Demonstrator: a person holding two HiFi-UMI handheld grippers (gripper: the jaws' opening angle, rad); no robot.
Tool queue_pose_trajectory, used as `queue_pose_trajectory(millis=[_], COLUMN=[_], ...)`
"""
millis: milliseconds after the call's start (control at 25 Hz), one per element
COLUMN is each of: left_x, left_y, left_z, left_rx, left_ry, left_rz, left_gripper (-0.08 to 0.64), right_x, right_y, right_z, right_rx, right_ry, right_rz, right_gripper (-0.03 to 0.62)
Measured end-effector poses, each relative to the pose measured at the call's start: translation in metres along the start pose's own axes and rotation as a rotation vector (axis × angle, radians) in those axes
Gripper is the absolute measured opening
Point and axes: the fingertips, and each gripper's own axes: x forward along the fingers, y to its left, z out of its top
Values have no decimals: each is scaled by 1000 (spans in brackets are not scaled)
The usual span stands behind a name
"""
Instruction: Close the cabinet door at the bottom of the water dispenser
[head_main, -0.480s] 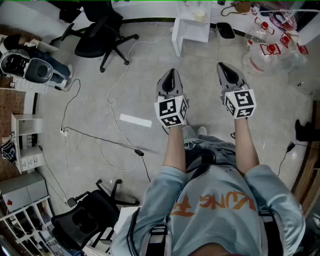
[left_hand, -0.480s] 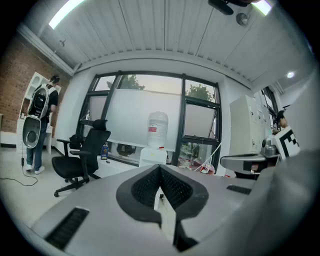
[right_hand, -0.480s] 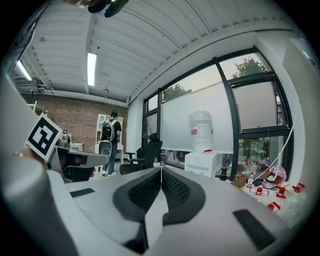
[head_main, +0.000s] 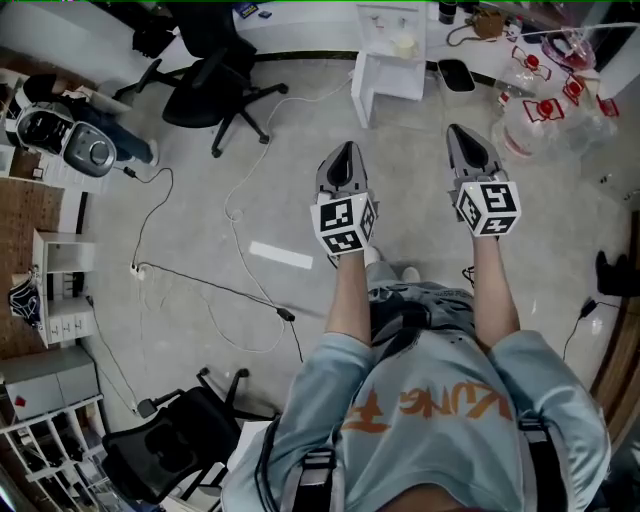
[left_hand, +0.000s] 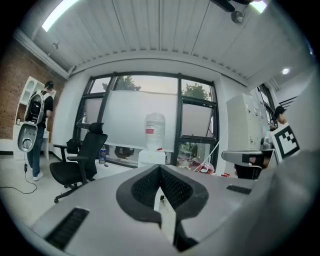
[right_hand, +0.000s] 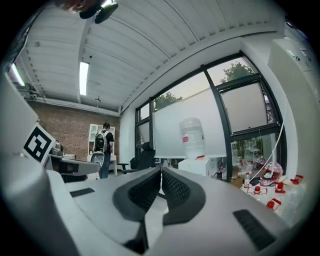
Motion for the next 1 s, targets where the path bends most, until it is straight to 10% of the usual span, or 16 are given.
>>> queue_pose_trajectory(millis=[1000], left_x=[88], left_y=[104], left_z=[40], left_rx=[-17], left_ry=[-65], left_rz=[103], left_gripper=[11], right_x=[145], right_y=[-12], right_z=[37], right_rx=[-24], right_ry=[-78], right_rz=[65], right_gripper=[29])
